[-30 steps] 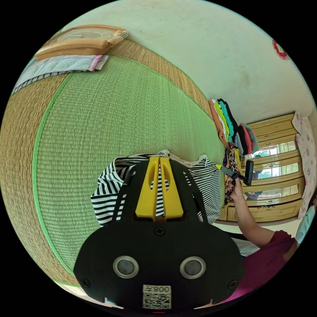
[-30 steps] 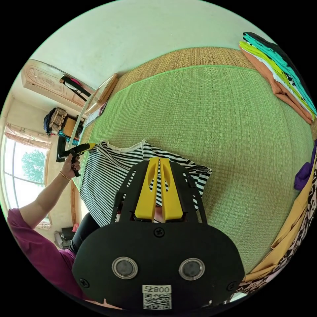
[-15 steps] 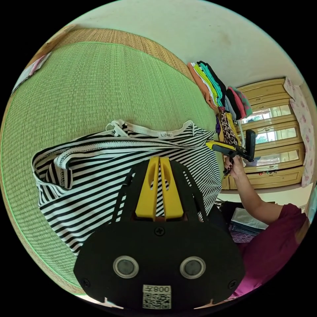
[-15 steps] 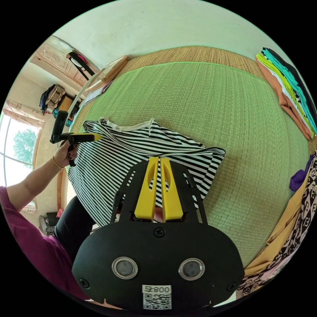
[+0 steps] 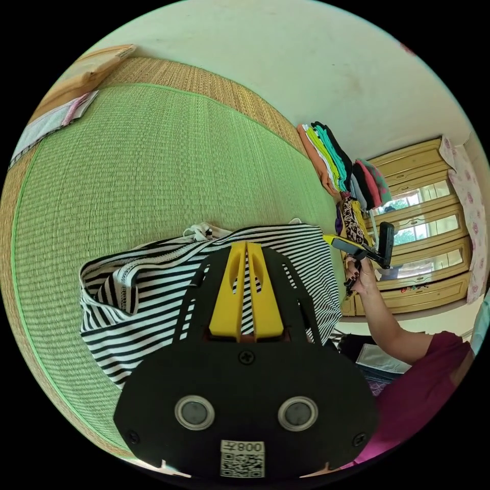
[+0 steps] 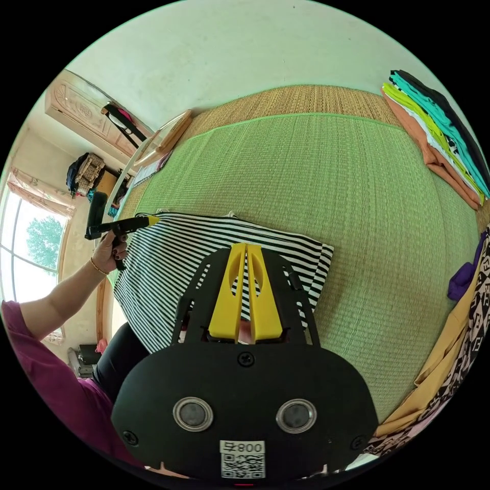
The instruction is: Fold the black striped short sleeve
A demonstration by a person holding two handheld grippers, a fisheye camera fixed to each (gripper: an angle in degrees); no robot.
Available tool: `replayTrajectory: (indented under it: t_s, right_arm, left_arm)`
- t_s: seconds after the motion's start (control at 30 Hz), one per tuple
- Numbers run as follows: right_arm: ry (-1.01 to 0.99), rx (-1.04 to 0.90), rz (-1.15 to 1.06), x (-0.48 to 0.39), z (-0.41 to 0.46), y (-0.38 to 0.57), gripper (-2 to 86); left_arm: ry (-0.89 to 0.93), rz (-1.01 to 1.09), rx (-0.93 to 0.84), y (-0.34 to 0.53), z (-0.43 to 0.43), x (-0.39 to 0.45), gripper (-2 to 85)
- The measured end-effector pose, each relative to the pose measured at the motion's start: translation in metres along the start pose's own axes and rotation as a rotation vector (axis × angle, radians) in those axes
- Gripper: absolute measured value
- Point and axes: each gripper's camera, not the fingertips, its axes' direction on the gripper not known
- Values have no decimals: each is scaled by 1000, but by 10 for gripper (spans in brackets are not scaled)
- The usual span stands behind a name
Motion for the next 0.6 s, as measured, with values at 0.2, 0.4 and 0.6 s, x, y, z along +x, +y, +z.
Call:
replayTrajectory:
  t_s: [0.2, 0.4, 0.6]
  right_arm:
    - [-68, 23, -8, -6, -6, 16, -4]
    - [-78, -5, 8, -4, -3, 22, -4]
    - [-62, -4, 22, 2, -7, 24, -4]
  left_arm:
    - [-158, -37, -65, 38, -22, -18, 1]
    - [-295, -85, -8, 39, -50, -37, 2]
    - [-382, -93, 55, 43, -76, -42, 2]
